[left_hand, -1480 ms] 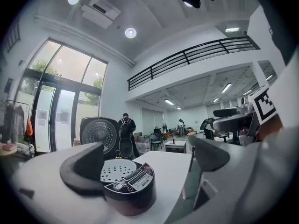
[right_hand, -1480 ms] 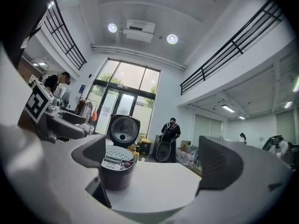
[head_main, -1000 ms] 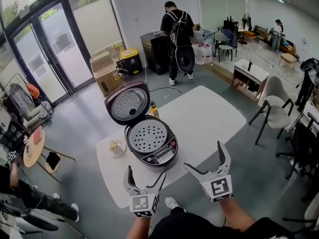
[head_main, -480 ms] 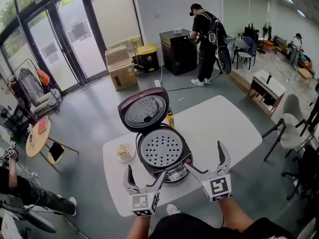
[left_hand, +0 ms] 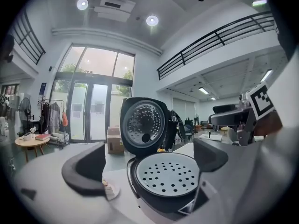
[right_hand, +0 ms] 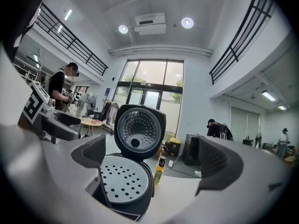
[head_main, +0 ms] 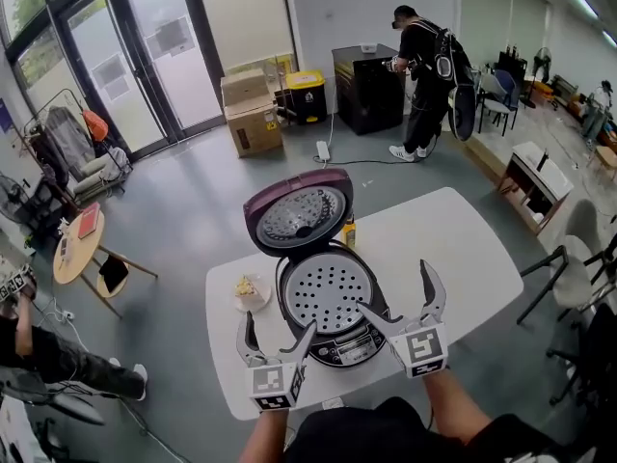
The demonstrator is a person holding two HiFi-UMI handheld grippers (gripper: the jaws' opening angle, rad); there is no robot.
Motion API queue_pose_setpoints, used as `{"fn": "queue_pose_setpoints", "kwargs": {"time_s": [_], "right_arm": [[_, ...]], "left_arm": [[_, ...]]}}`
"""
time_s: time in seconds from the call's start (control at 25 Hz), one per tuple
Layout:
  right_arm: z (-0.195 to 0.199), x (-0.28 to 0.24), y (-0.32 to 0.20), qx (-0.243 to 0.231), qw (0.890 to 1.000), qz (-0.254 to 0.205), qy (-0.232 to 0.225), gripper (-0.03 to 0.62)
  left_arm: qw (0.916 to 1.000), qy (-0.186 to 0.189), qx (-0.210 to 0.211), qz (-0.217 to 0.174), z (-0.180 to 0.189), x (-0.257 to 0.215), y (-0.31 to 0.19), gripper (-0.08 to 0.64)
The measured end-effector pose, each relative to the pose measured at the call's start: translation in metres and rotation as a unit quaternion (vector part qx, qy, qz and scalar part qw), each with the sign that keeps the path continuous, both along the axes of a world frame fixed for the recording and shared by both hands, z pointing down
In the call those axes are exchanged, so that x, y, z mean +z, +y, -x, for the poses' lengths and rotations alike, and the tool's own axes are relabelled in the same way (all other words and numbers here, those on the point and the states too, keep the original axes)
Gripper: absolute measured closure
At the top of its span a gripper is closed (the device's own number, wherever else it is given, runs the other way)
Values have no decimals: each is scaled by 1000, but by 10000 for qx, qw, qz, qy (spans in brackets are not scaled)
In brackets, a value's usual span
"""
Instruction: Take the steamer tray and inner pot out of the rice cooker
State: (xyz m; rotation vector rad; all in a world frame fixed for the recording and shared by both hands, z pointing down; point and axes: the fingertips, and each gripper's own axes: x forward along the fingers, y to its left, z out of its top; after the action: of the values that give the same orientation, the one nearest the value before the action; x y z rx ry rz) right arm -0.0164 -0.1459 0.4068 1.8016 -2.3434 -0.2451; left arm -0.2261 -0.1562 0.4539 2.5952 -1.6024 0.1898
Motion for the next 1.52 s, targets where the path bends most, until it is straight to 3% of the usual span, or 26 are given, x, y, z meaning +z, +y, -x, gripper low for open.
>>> {"fn": "queue_pose_setpoints", "kwargs": {"time_s": [0.48, 0.76, 0.92, 1.08, 1.28, 1.52], "right_arm": [[11, 64, -77, -1027, 9890, 1043, 194, 0], [15, 129, -107, -1434, 9694, 1880, 662, 3], [15, 162, -121, -1635, 9528, 2321, 1074, 13], [17, 181, -130, -1792, 9403, 2584, 1302, 145], [22, 189, -136, -1915, 9257, 2881, 1529, 253], [26, 204, -145, -1950, 9136, 3055, 1841, 332]], "left_arm": [[9931, -407, -650, 888, 14, 55, -46, -6], [9824, -870, -709, 1491, 14, 93, -65, 20], [9728, -1239, -481, 1896, 6, 113, -76, 91], [9638, -1520, -393, 2155, 4, 128, -81, 152], [9564, -1820, -309, 2265, 2, 135, -86, 212], [9519, -1936, -272, 2357, 0, 145, -93, 261]]}}
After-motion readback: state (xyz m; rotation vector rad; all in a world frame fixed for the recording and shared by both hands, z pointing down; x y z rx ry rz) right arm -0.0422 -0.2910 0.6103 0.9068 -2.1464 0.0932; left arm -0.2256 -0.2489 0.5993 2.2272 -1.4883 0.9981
